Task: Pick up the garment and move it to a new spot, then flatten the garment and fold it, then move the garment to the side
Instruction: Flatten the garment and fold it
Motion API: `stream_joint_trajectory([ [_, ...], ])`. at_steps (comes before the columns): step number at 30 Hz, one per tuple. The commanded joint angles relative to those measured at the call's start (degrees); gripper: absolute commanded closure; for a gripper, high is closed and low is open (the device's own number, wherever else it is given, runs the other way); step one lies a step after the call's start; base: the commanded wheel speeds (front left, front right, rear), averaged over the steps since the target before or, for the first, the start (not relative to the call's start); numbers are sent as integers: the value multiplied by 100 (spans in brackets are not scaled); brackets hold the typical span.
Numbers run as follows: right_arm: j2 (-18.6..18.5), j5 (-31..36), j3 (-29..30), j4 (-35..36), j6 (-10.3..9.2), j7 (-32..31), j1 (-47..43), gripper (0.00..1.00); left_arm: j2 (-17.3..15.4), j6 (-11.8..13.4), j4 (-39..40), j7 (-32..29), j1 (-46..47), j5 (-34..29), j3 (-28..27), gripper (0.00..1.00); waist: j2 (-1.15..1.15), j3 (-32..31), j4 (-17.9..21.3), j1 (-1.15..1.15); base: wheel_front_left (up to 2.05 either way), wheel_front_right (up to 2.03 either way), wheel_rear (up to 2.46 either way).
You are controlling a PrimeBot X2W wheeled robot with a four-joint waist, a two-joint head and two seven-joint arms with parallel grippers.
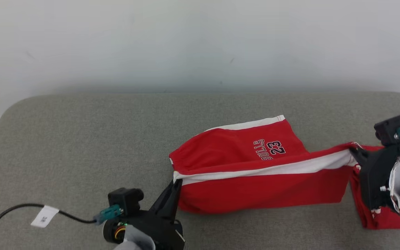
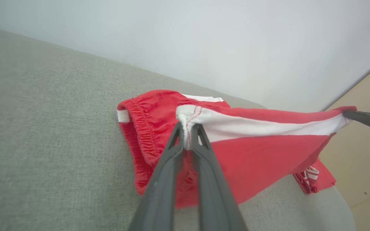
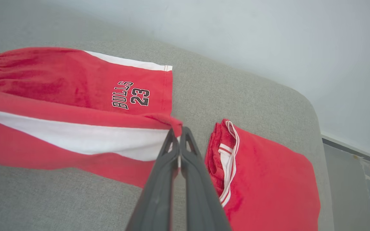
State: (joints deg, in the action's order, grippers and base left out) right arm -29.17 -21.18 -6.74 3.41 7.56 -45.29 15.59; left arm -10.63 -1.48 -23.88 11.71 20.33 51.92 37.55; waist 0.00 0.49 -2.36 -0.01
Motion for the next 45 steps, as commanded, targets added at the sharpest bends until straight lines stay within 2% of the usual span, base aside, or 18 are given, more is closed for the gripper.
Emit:
stream_joint_trajectory([
  [1,-51,27,-79,-193,-14,68,260,100,69,-19,-115,-13,225,-112,33,100,0,271,-225,1,0,0,0],
  [7,-76,188,-375,-1136,-14,287,1229,100,395,-1,-649,-69,907,-205,114,100,0,608,-455,1,0,0,0],
  [12,-36,286,-702,-1852,-14,801,1981,100,564,49,-1071,-64,1416,-220,98,100,0,885,-581,1,0,0,0],
  [18,23,517,-1182,-2744,-14,1332,2852,100,632,-105,-1540,21,1996,-443,250,100,0,1198,-653,1,0,0,0],
  [23,203,684,-1269,-3595,-14,1709,3325,100,712,-162,-1891,108,2352,-454,295,100,0,1353,-693,1,0,0,0],
  [24,270,698,-1272,-3767,-14,1750,3375,100,724,-170,-1963,112,2398,-434,313,83,0,1372,-702,1,0,0,0],
  [25,328,712,-1257,-3910,-14,1820,3422,100,734,-142,-2039,131,2455,-423,315,9,0,1386,-709,1,0,0,0],
  [26,328,712,-1257,-3910,-14,1820,3422,100,734,-142,-2039,131,2455,-423,315,9,0,1386,-709,1,0,0,0],
  [27,378,715,-1220,-4065,-14,1899,3481,100,737,-110,-2115,141,2505,-393,315,0,0,1395,-714,1,0,0,0],
  [28,436,701,-1211,-4186,-14,1981,3524,53,744,-107,-2173,144,2556,-363,318,0,0,1399,-719,1,0,0,0],
  [29,480,701,-1200,-4291,-14,2114,3571,0,756,-98,-2229,162,2597,-330,311,0,0,1403,-723,1,0,0,0],
  [35,675,585,-1259,-4890,-14,2649,3721,0,773,-50,-2421,309,2579,-96,136,0,0,1225,-721,1,0,0,0],
  [38,638,496,-1251,-5135,-14,2786,3730,0,760,-14,-2399,345,2418,-137,-15,0,0,1041,-715,1,0,0,0],
  [40,650,395,-1257,-5285,-14,2747,3636,0,496,95,-2058,356,2391,-734,-50,0,0,879,-715,1,0,0,0],
  [45,524,87,-1128,-5648,-14,2482,3395,0,138,324,-750,347,1424,-1795,-359,0,0,522,-771,1,0,0,0],
])
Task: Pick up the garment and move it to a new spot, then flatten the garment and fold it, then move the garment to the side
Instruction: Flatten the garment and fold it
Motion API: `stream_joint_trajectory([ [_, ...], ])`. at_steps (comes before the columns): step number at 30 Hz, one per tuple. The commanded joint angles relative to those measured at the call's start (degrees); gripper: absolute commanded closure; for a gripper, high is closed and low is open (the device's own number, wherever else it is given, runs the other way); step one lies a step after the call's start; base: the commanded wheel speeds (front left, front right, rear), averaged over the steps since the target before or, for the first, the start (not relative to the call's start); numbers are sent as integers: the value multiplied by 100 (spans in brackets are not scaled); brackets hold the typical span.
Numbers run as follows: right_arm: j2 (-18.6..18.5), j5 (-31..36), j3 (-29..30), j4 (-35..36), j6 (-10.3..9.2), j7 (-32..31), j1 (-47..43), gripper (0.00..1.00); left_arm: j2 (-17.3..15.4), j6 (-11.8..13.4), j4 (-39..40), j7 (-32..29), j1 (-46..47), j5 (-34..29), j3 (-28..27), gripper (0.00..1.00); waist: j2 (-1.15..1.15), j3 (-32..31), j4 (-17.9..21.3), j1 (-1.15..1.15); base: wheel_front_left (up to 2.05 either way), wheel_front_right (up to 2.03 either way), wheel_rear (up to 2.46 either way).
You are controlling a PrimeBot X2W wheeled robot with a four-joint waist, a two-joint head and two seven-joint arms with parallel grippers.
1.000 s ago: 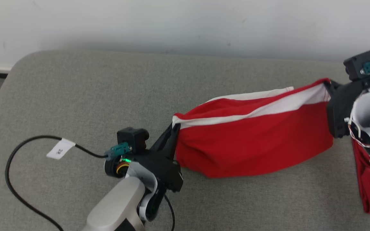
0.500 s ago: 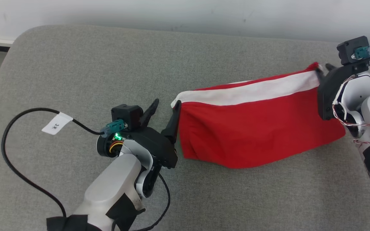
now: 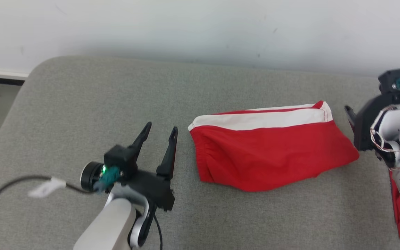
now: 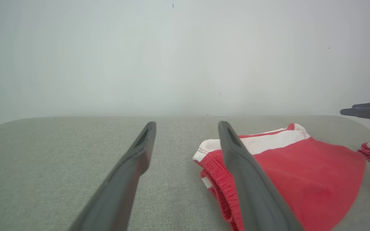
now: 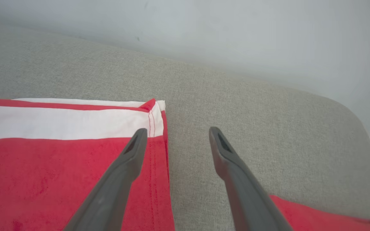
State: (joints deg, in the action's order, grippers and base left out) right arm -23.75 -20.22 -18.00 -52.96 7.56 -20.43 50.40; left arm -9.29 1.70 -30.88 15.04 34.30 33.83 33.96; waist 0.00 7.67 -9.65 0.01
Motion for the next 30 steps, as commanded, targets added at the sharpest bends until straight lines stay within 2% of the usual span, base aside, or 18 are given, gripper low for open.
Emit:
stream_joint_trajectory([
  [1,-32,-57,47,-83,-14,-59,-147,0,-78,49,251,15,-158,-202,-89,0,0,-243,-72,-1,0,0,0],
  [4,-117,-213,219,-281,-14,-286,-216,0,-269,264,1076,16,-827,-722,-321,0,0,-264,-187,-1,0,0,0],
  [6,-97,-278,359,-393,-14,-357,-276,0,-350,312,1507,15,-1252,-939,-401,0,0,-248,-273,-1,0,0,0],
  [10,-169,-310,686,-654,-14,-431,-349,0,-514,91,2219,16,-1861,-1119,-571,0,0,-142,-482,-1,0,0,0],
  [15,-266,-200,1031,-914,-14,-420,-269,0,-610,-52,2794,17,-2430,-1210,-893,0,0,114,-734,-1,0,0,0],
  [19,-290,-258,1324,-1099,-14,-494,-154,0,-588,-111,2967,16,-2638,-1277,-1052,0,0,345,-926,-1,0,0,0],
  [25,-286,-225,1446,-1179,-14,-636,-73,0,-465,-145,2992,16,-2744,-1332,-1211,0,0,538,-1066,-1,0,0,0],
  [30,-71,-248,1437,-1367,-12,-1329,-60,0,-347,-221,2924,17,-2782,-1418,-1273,0,0,618,-1070,-1,0,0,0],
])
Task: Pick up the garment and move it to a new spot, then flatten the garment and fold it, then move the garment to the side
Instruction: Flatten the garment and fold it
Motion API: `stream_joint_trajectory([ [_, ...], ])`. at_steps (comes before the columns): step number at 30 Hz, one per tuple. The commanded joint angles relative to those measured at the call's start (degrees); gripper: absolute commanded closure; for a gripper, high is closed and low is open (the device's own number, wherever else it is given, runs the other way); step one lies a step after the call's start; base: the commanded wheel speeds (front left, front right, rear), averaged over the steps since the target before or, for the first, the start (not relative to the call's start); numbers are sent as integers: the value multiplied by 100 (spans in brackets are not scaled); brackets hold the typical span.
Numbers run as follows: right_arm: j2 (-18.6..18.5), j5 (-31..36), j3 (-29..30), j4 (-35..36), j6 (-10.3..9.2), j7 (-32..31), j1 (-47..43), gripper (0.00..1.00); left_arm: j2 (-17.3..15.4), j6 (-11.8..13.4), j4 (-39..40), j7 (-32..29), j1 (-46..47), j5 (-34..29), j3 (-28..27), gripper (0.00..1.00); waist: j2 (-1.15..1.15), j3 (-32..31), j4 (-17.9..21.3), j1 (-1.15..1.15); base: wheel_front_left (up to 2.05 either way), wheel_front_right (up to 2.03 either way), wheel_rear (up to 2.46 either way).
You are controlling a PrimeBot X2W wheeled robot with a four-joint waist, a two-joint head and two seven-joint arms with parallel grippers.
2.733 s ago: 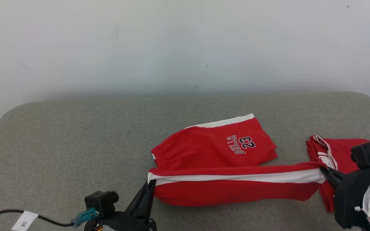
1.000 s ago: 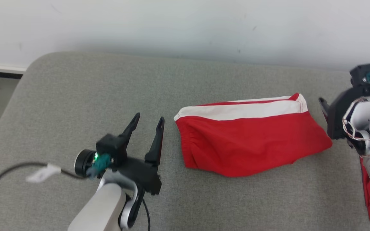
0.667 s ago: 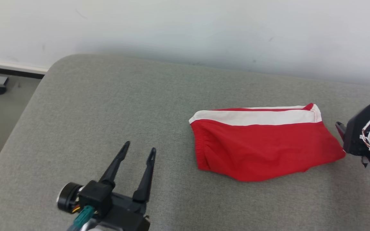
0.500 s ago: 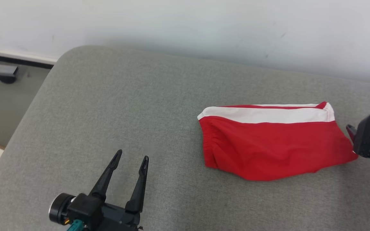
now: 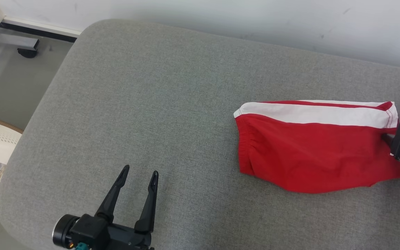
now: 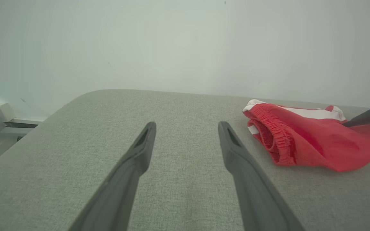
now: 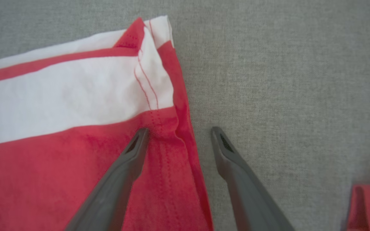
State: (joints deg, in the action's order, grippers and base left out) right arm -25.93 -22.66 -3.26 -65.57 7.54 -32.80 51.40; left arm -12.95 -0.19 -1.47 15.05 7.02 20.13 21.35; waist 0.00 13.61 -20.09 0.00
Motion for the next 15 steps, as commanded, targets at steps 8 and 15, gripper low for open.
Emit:
stream_joint_trajectory([
  [8,234,79,-190,58,4,-468,-334,100,178,-130,-190,16,22,-109,-9,0,0,-158,-17,0,0,0,0],
  [15,142,192,-342,395,3,-457,-571,100,234,-149,-372,16,-109,-143,-98,0,0,-508,79,0,0,0,0],
])
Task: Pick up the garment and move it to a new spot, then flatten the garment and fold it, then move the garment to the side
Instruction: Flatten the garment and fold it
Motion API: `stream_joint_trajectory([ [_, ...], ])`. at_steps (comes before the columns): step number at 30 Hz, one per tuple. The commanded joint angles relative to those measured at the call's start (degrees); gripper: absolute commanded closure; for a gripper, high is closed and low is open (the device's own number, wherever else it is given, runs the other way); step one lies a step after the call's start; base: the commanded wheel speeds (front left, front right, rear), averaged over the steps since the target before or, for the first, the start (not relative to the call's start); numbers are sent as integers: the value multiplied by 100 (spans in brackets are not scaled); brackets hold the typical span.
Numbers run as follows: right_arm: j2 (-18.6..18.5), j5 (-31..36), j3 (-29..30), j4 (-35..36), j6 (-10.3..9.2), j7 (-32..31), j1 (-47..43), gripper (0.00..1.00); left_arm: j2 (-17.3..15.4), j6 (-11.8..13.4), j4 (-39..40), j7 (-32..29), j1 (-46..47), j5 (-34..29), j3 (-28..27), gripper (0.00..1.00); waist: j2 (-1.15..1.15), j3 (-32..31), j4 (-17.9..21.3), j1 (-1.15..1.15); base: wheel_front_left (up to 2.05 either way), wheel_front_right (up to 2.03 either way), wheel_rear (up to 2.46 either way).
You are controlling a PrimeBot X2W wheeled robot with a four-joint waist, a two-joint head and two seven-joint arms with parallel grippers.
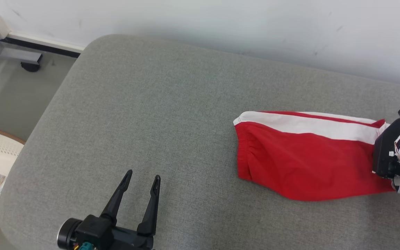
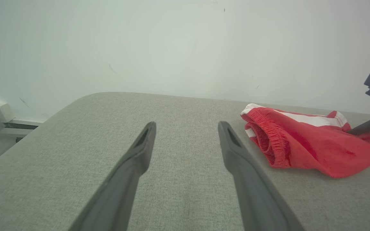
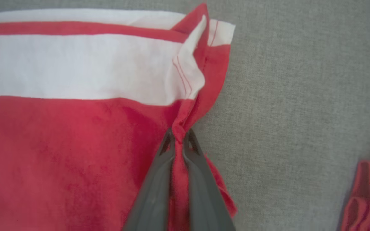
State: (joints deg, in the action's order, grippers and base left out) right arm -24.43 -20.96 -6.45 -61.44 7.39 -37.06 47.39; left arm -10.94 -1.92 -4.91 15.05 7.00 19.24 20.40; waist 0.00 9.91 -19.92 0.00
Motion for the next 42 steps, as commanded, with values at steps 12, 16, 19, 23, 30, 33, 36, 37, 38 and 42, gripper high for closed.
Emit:
stream_joint_trajectory([
  [12,193,-392,-418,1371,18,-330,-549,100,105,-40,-293,17,-329,14,-98,0,0,-848,84,0,0,0,0],
  [16,304,-566,-687,1942,18,-643,-645,100,132,-57,-368,16,-368,25,-86,0,0,-1023,-4,0,0,0,0],
  [19,448,-664,-812,2227,18,-801,-713,100,164,-68,-401,17,-384,22,-43,0,0,-1110,-91,0,0,0,0],
  [23,598,-704,-884,2316,18,-879,-720,100,187,-105,-443,16,-379,43,-1,0,0,-1126,-216,0,0,0,0],
  [30,1004,-604,-831,1920,18,-714,-573,100,274,-158,-517,16,-283,24,144,0,0,-1040,-620,0,0,0,0],
  [33,1141,-530,-785,1668,18,-608,-536,100,320,-184,-559,16,-243,28,196,0,0,-987,-788,0,0,0,0],
  [36,1233,-474,-749,1429,18,-479,-515,100,345,-186,-576,16,-234,21,234,0,0,-949,-914,0,0,0,0],
  [37,1262,-448,-714,1347,18,-401,-497,100,352,-190,-581,16,-229,23,241,0,0,-938,-947,0,0,0,0],
  [38,1305,-416,-705,1302,18,-314,-467,100,358,-195,-585,16,-220,27,243,0,0,-930,-963,0,0,0,0],
  [42,1462,-575,-680,1163,18,-147,-431,0,355,-169,-622,16,-257,24,237,0,0,-987,-959,0,0,0,0],
])
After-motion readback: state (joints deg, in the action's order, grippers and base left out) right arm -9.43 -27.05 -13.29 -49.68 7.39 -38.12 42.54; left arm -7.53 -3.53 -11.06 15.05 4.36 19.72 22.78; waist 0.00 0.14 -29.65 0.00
